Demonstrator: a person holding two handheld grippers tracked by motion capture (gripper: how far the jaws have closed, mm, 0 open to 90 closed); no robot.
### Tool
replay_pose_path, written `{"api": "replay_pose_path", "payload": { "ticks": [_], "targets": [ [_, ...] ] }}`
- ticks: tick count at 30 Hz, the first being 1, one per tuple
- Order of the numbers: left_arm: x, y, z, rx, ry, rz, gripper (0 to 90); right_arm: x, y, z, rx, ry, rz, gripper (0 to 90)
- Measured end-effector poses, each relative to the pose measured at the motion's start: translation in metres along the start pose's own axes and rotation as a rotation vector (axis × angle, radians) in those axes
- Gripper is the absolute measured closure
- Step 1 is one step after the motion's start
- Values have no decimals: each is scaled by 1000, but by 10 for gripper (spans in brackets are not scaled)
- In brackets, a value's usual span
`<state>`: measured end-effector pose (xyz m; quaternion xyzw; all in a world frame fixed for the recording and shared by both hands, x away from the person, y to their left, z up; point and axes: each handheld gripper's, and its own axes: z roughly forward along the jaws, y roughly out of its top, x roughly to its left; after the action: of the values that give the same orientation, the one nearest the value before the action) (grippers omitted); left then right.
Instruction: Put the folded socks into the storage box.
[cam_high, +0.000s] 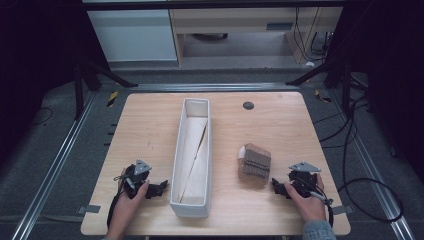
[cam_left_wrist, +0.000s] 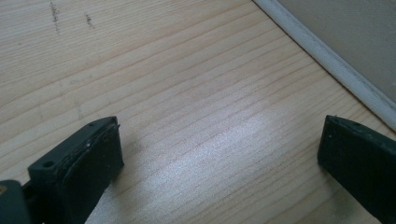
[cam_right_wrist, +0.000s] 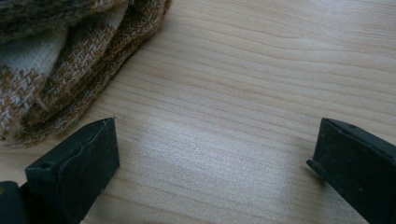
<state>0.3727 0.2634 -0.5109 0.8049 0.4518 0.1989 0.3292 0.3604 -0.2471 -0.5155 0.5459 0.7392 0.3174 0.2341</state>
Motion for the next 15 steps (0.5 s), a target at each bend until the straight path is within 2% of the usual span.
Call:
{"api": "replay_pose_path", "payload": {
  "ticks": [3,4,8,9,12,15],
  "targets": [
    [0,0,0,0,-2,1,0,0,0,0,0,1,1,10],
    [0,0,0,0,-1,1,0,0,0,-1,-5,5,5,42],
    [0,0,0,0,-1,0,0,0,1,-7,-6,15,1,73],
    [0,0,0,0,-1,0,0,2,3,-15,-3,24,-24,86],
    [0,0,0,2,0,3,0,4,5,-22,-3,27,-43,103],
    [-1,0,0,1,0,2,0,9,10,-33,9,50,-94,103]
  ]
}}
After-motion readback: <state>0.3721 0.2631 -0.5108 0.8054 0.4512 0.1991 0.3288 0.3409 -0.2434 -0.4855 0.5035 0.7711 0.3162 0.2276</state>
